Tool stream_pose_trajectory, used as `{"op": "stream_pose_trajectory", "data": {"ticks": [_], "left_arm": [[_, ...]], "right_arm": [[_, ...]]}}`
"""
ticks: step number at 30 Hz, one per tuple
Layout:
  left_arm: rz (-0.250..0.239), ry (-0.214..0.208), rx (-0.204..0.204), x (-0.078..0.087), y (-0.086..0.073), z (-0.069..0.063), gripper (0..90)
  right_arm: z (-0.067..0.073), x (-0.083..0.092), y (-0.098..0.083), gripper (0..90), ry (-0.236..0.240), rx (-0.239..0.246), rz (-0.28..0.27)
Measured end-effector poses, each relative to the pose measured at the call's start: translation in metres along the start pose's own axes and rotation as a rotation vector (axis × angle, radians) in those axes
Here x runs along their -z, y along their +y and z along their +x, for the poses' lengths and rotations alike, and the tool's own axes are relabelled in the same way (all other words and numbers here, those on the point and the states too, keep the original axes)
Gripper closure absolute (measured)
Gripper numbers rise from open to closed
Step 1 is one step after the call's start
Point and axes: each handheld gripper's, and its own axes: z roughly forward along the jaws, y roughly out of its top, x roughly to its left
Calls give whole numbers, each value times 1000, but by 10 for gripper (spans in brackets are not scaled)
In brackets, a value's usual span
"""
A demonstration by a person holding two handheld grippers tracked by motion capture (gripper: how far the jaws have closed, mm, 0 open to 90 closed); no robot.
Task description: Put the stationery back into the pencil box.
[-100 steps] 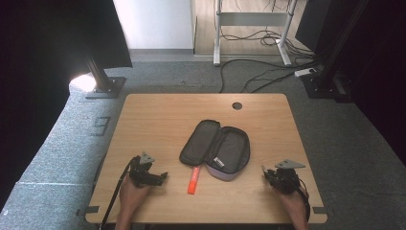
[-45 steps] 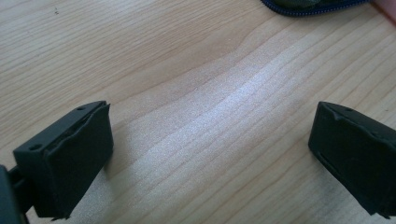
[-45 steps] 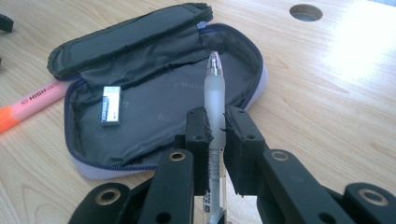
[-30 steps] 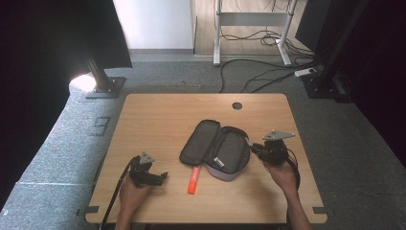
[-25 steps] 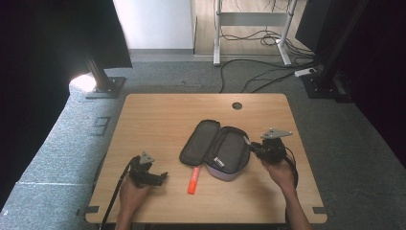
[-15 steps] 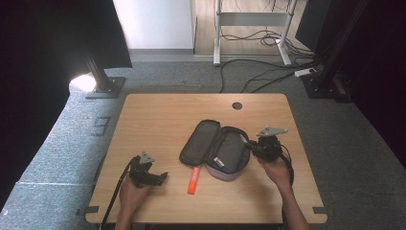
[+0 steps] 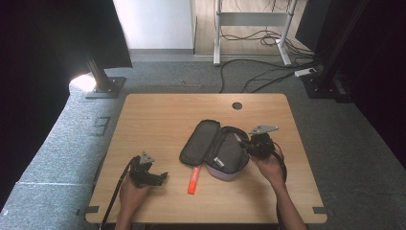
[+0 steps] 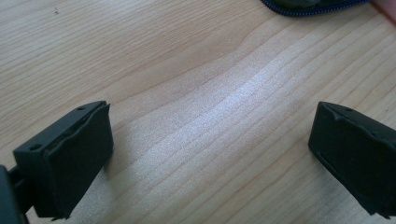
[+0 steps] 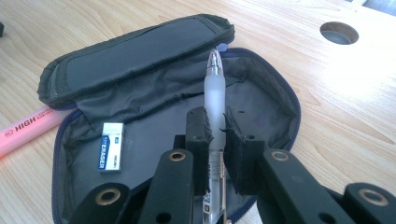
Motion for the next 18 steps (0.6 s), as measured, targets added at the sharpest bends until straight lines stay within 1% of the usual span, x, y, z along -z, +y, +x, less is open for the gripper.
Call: {"op": "stream_pose_trajectory", "data": {"ticks": [3,9,13,18], "left_arm": [[0,0,0,0,0,0,0],[0,1,1,0,0,0,0],[0,1,1,0,0,0,0],[-1,1,1,0,0,0,0]], "right_arm": [[1,-3,2,784,1,-1,-2],[6,-10,8,784,6,12,-3],[9,-15,12,784,6,22,1],[12,-24,14,784,6,24,10]]}}
